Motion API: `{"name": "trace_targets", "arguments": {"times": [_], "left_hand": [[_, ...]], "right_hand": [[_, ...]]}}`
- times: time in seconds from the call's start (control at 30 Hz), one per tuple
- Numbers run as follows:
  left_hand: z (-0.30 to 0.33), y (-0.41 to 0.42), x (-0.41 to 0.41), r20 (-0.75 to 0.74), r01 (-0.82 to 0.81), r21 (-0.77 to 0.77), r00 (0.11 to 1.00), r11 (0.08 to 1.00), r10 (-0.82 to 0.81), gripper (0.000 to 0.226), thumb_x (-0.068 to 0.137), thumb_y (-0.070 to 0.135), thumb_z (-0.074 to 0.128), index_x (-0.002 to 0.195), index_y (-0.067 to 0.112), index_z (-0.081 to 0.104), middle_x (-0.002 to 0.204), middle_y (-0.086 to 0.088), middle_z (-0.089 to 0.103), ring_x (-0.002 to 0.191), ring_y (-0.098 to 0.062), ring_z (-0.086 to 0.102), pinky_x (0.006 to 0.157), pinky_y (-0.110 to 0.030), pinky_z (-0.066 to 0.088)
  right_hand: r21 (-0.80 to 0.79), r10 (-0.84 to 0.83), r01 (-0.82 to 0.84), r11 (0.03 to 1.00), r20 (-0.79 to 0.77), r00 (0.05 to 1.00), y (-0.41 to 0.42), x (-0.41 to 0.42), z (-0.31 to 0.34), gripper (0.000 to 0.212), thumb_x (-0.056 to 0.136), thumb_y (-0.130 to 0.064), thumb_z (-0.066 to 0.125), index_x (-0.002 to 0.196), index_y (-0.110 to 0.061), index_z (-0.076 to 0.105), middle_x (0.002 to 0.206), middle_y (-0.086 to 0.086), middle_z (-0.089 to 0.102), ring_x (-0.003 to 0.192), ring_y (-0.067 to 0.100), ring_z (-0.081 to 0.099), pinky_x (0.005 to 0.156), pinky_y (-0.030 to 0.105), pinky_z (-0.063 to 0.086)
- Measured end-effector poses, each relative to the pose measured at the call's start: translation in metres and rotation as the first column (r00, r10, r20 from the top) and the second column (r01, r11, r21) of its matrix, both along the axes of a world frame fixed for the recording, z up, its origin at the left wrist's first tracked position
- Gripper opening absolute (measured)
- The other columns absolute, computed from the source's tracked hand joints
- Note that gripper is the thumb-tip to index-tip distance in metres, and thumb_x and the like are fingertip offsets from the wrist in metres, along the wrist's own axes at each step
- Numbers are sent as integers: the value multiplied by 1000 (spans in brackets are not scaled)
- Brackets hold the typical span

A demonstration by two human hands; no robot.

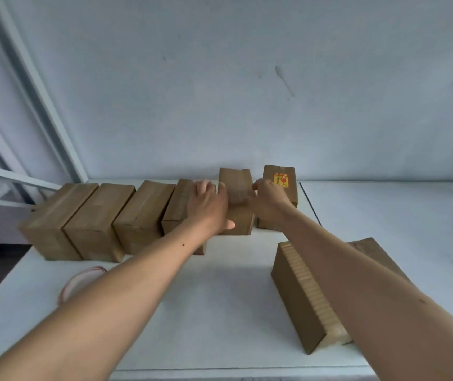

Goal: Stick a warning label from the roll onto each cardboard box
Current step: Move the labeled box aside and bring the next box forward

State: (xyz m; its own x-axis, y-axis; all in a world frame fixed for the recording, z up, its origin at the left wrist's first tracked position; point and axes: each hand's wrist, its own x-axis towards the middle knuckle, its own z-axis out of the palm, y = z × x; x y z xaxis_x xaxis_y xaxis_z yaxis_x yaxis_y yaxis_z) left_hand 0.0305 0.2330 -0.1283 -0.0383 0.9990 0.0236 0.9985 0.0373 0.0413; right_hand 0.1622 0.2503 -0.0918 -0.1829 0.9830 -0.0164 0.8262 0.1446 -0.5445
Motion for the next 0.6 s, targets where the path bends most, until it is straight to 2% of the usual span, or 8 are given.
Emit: {"name": "trace_targets", "arguments": {"times": [0.07,0.13,0.23,0.3,0.4,0.47,0.6], "left_hand": [[1,-2,-2,-19,23,-29,1000,999,-23,95,84,46,66,151,4,12,151,-15,37,148,-33,3,118,-49,-2],[3,-6,-4,7,50,-42,999,998,-50,87,87,40,64,150,4,15,145,-12,48,149,-30,0,117,-49,-9],[3,-17,-5,51,56,12,997,998,-57,76,86,37,66,144,4,30,135,-10,57,149,-26,5,118,-46,-6],[0,-28,-7,98,43,84,994,996,-51,60,83,34,70,131,7,46,134,-12,57,148,-22,12,119,-40,-4],[0,-49,-11,126,8,146,992,989,-27,50,79,35,74,117,8,56,133,-12,57,143,-18,26,119,-36,1],[-1,-66,-15,110,14,168,993,986,-33,52,76,38,77,113,7,59,128,-10,61,139,-17,33,120,-35,1],[-3,-113,-23,90,24,194,995,981,-42,53,71,47,77,109,13,64,120,-6,66,135,-15,38,121,-39,-2]], "right_hand": [[-17,-9,9,1000,36,999,-6,-10,-4,26,93,-9,46,115,1,56,118,17,61,110,33,55,74,31,40],[-30,1,1,1000,68,998,-10,-15,-4,27,92,-8,45,115,1,56,120,18,60,114,35,52,84,36,43],[-21,11,-9,1000,112,994,-15,-17,-2,19,91,-6,50,108,-1,56,113,16,59,112,33,52,95,38,42],[-5,10,-9,1000,131,991,-23,-15,-1,16,88,-7,56,102,-2,55,100,12,55,106,29,52,94,37,42],[-29,5,-1,1000,138,990,-46,-15,2,20,82,-6,64,99,-2,55,95,7,49,106,29,51,91,36,44],[-49,19,-10,999,188,982,-66,-16,2,33,75,-16,76,94,-5,52,95,6,49,102,26,50,87,34,44],[-49,34,-24,999,197,980,-104,-20,-5,67,60,-32,87,110,-5,53,110,12,50,108,26,44,84,31,43]]}}
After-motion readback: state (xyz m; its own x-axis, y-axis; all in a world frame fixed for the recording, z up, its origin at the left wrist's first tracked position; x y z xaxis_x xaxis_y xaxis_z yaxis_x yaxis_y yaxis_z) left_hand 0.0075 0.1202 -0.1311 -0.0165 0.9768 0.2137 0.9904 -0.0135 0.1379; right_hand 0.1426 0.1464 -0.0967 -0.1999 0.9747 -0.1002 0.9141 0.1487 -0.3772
